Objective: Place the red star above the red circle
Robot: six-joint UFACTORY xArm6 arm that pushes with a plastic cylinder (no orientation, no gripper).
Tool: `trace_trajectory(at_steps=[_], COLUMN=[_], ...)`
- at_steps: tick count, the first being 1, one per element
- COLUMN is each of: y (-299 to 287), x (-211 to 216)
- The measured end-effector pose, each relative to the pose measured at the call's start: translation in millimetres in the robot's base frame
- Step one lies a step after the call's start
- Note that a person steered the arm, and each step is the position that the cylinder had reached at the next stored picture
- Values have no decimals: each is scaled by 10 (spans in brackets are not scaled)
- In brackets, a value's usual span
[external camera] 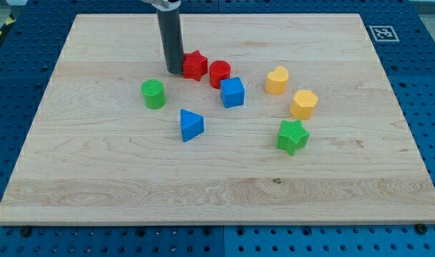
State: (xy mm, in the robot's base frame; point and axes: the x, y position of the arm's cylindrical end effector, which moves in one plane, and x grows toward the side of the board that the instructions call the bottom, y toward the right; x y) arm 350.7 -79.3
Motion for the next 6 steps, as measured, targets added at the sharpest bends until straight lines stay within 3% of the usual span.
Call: trace_trajectory(at_steps=[1, 3, 6], y=[0, 32, 173], x=[0, 406, 81])
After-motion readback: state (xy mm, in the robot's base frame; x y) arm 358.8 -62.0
